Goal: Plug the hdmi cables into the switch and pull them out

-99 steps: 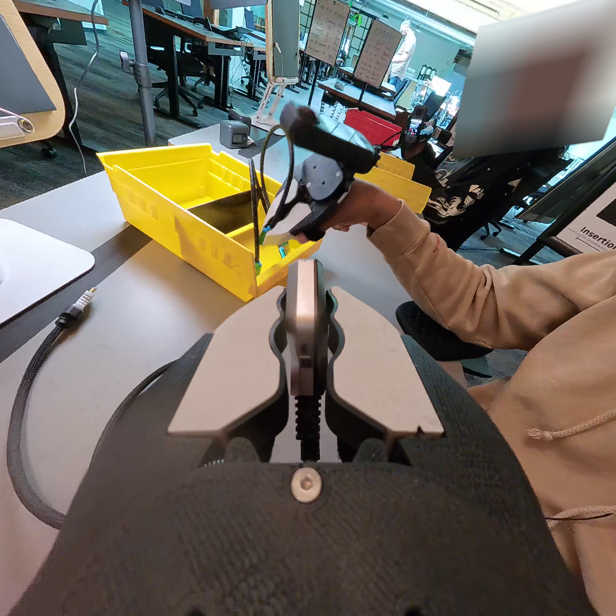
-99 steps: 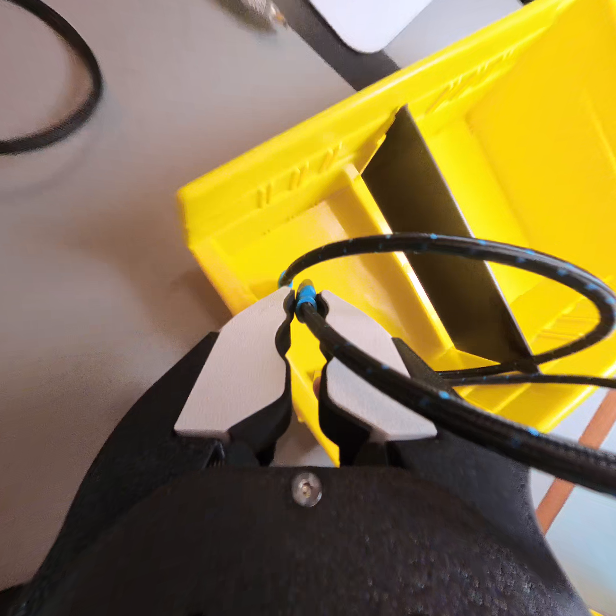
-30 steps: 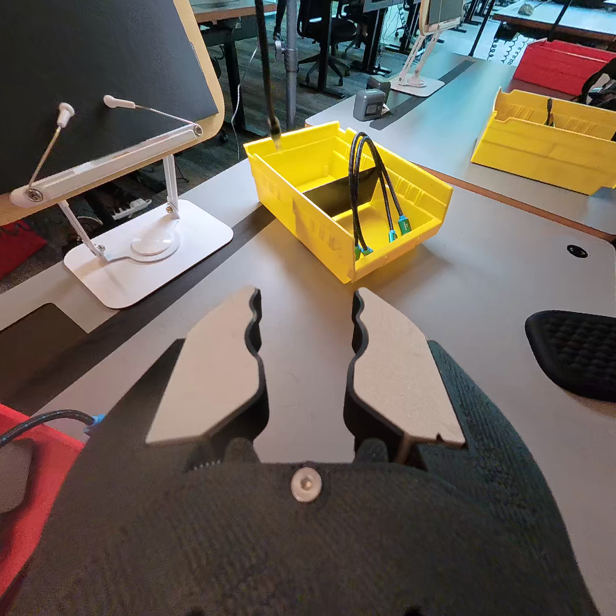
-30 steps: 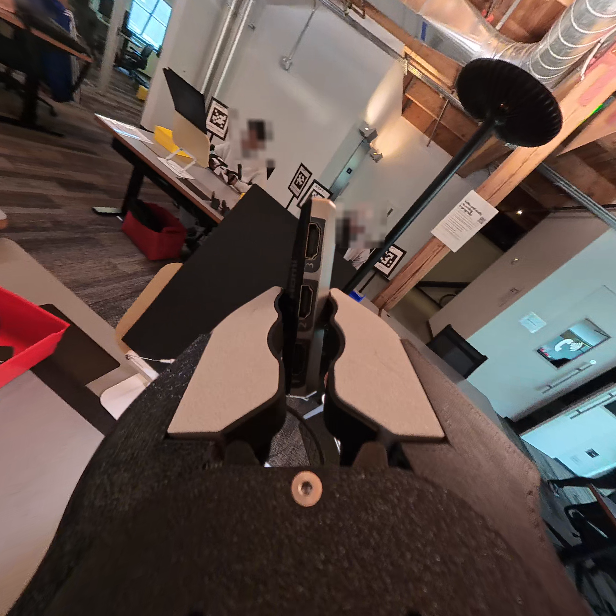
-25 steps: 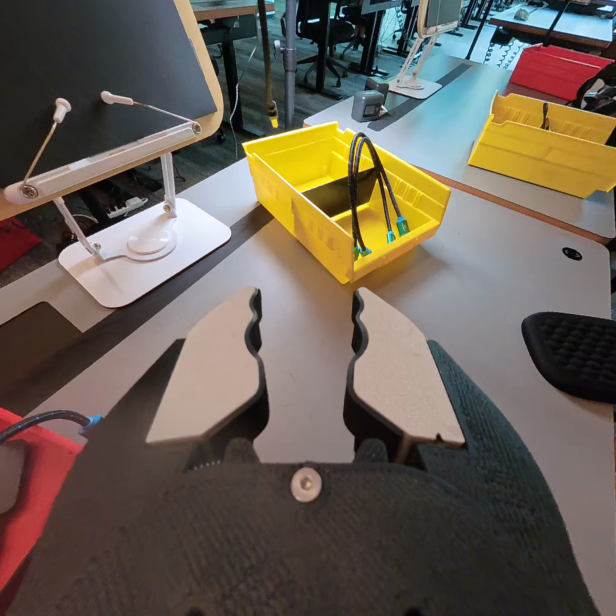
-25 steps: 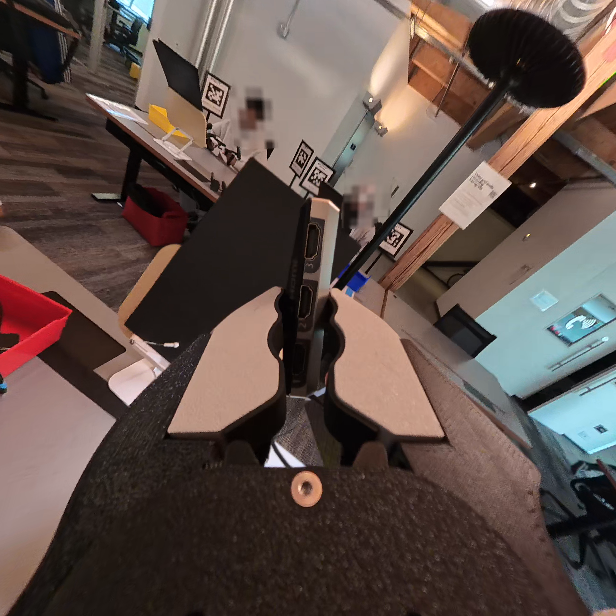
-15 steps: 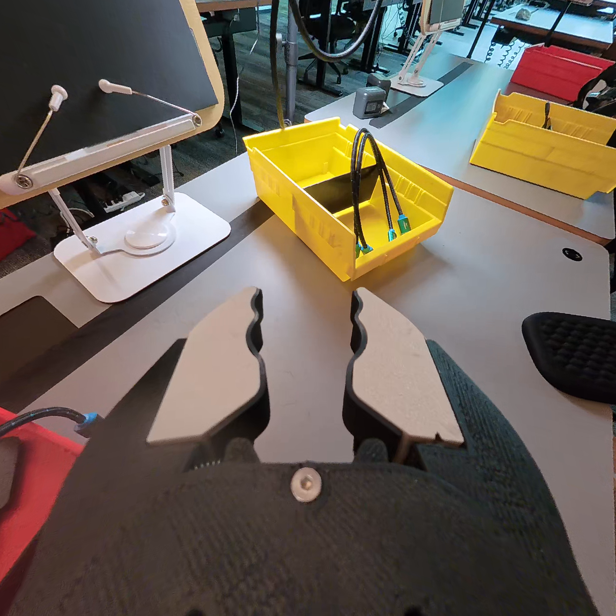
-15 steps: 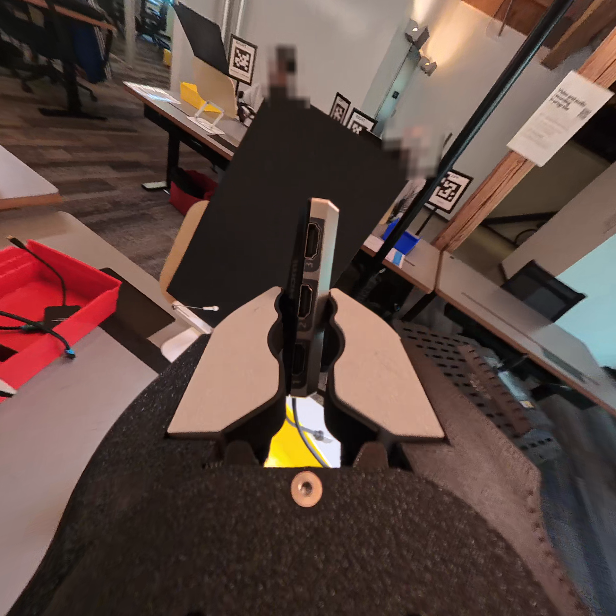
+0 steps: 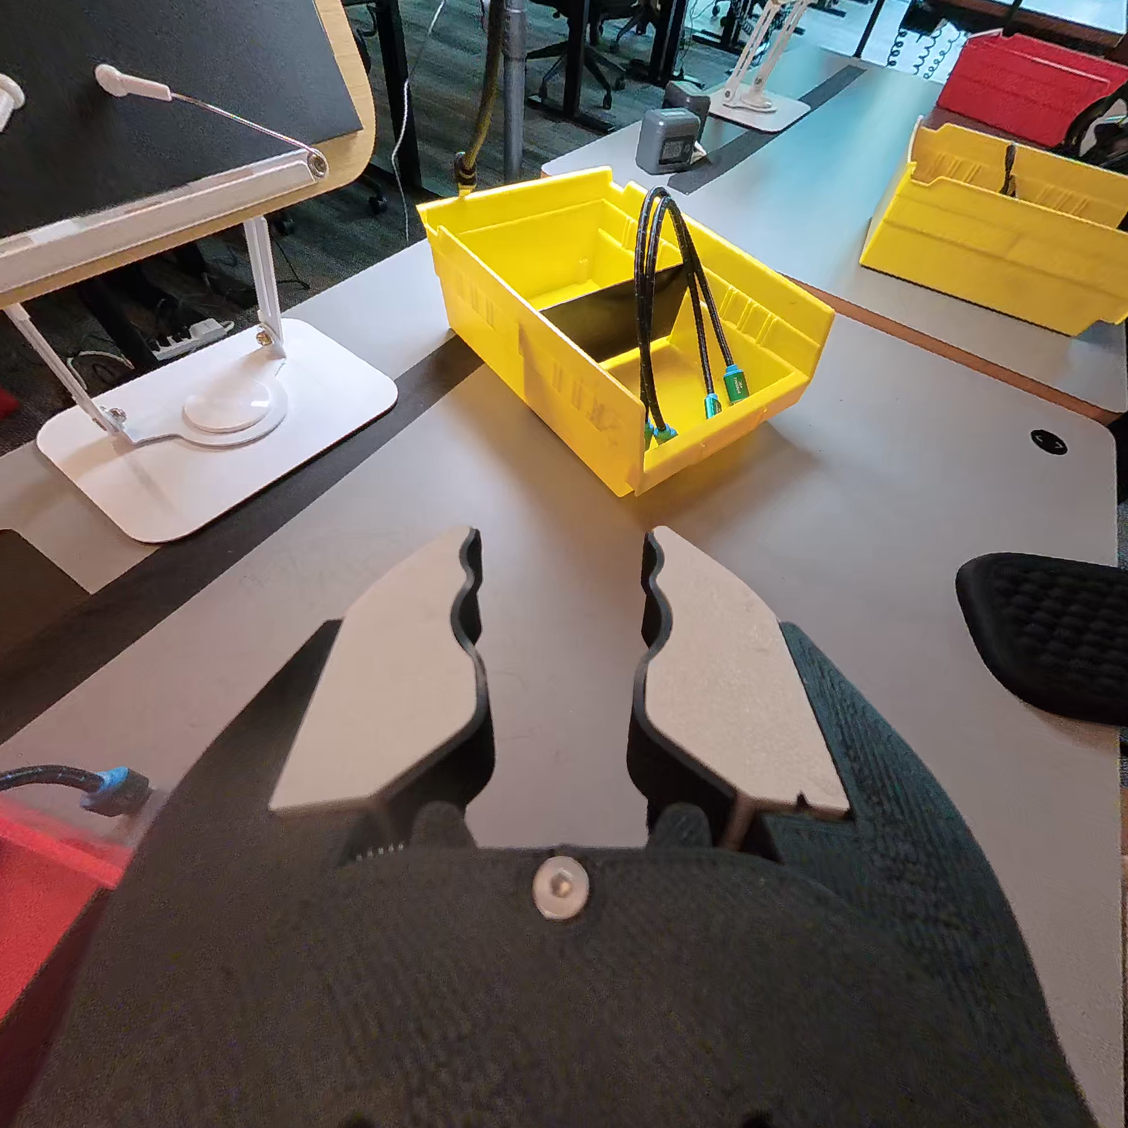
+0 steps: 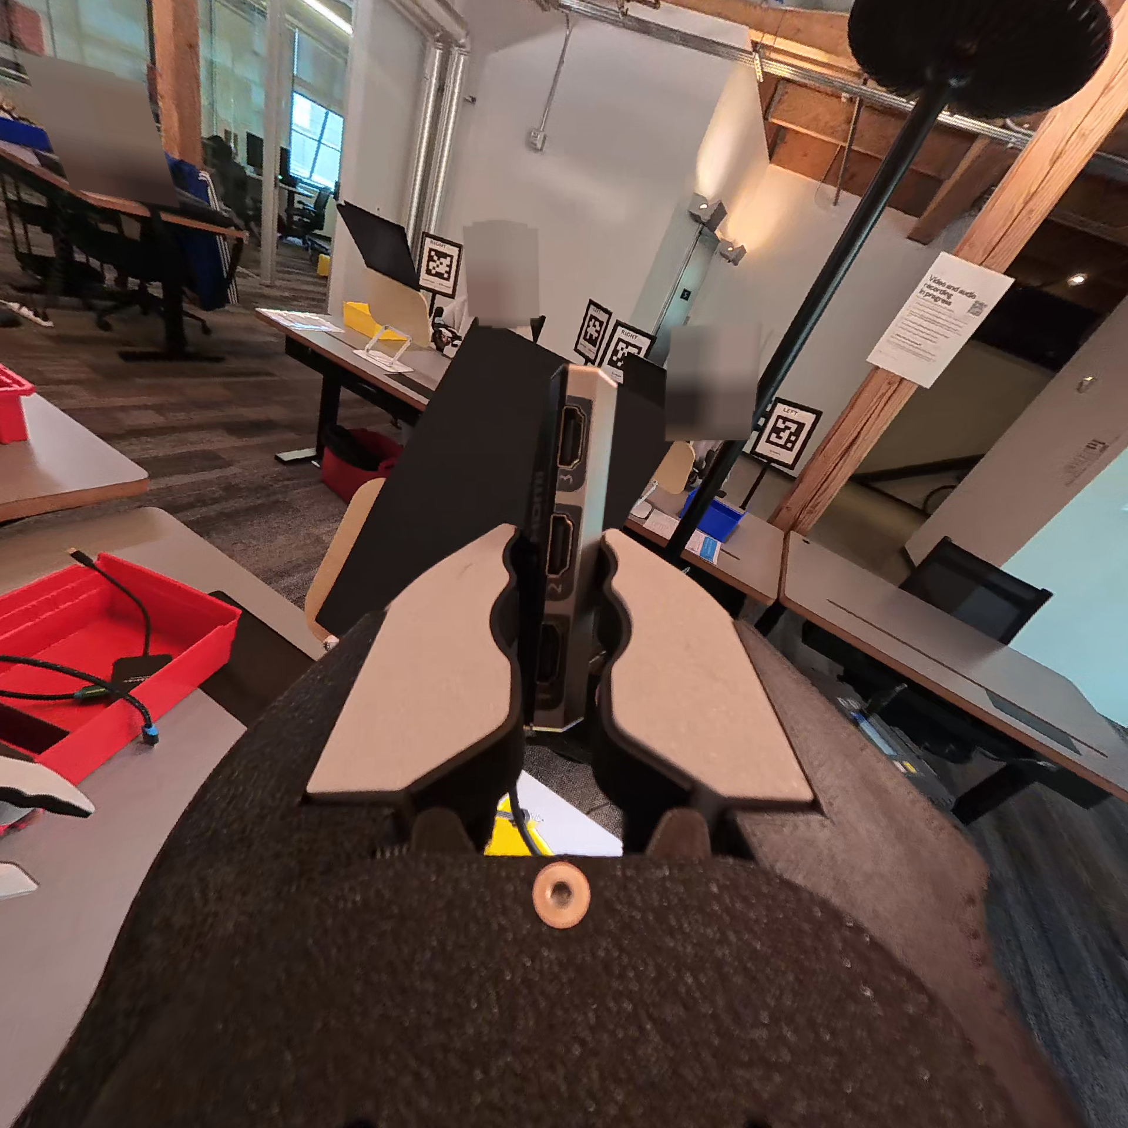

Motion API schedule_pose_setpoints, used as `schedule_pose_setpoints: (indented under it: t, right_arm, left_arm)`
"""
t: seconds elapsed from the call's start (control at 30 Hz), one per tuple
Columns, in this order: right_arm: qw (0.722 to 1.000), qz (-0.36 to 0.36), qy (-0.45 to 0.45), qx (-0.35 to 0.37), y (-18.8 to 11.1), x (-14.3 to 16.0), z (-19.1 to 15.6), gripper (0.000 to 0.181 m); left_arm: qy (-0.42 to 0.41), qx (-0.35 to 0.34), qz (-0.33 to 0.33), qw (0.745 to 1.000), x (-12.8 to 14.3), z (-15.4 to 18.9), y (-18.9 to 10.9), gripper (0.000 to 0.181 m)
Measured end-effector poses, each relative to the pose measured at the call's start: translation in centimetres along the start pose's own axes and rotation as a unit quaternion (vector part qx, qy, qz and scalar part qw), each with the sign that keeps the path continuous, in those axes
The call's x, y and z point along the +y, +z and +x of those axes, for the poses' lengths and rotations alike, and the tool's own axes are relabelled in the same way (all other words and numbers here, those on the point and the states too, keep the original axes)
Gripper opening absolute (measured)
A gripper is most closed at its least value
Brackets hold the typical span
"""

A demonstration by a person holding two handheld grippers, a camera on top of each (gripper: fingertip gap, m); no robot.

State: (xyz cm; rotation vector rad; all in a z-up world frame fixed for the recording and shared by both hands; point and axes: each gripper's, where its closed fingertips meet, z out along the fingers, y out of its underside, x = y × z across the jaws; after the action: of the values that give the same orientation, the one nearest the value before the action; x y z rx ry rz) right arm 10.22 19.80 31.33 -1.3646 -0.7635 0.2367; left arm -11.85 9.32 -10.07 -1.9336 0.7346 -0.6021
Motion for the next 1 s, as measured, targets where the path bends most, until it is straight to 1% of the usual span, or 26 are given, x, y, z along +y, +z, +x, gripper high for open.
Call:
schedule_pose_setpoints:
  t: [0.13, 0.27, 0.37, 0.47, 0.6, 0.67, 0.77, 0.83, 0.9, 1.0]
  right_arm:
    - [1.000, 0.002, 0.000, 0.006, -0.9, -0.5, 0.5, 0.022]
    - [1.000, 0.001, -0.001, 0.003, -1.2, -1.1, 0.2, 0.022]
    - [1.000, -0.006, 0.002, 0.000, -0.9, -0.6, 0.0, 0.022]
    - [0.999, -0.032, 0.004, -0.009, 0.3, 2.2, -0.5, 0.022]
    - [0.998, -0.067, 0.007, -0.016, 2.3, 6.9, -1.0, 0.022]
    - [0.998, -0.065, 0.010, -0.012, 3.2, 8.6, -0.7, 0.022]
    - [0.996, -0.064, 0.050, -0.023, 4.4, 10.6, -0.5, 0.022]
    - [0.994, -0.078, 0.071, -0.029, 5.2, 12.6, -0.5, 0.022]
    - [0.991, -0.102, 0.085, -0.028, 5.7, 15.3, -0.6, 0.022]
    - [0.983, -0.158, 0.091, -0.024, 6.1, 21.1, -1.1, 0.022]
  left_arm:
    - [-0.001, 0.001, 0.001, 1.000, 0.0, 0.0, -0.1, 0.051]
    - [-0.002, 0.001, 0.001, 1.000, 0.0, 0.0, 0.0, 0.051]
    - [-0.002, 0.001, -0.002, 1.000, 0.1, 0.0, 0.0, 0.051]
    - [-0.002, 0.001, -0.001, 1.000, 0.0, 0.0, -0.1, 0.051]
    - [-0.003, -0.001, 0.002, 1.000, 0.0, -0.2, -0.4, 0.051]
    - [-0.005, -0.002, 0.001, 1.000, 0.1, -0.4, -0.4, 0.051]
    - [-0.009, -0.004, -0.002, 1.000, 0.3, -0.7, -0.3, 0.051]
    - [-0.013, -0.005, -0.005, 1.000, 0.6, -1.1, -0.2, 0.051]
    - [-0.017, -0.006, -0.007, 1.000, 0.8, -1.4, -0.2, 0.051]
    - [-0.023, -0.008, -0.006, 1.000, 0.9, -1.8, -0.4, 0.050]
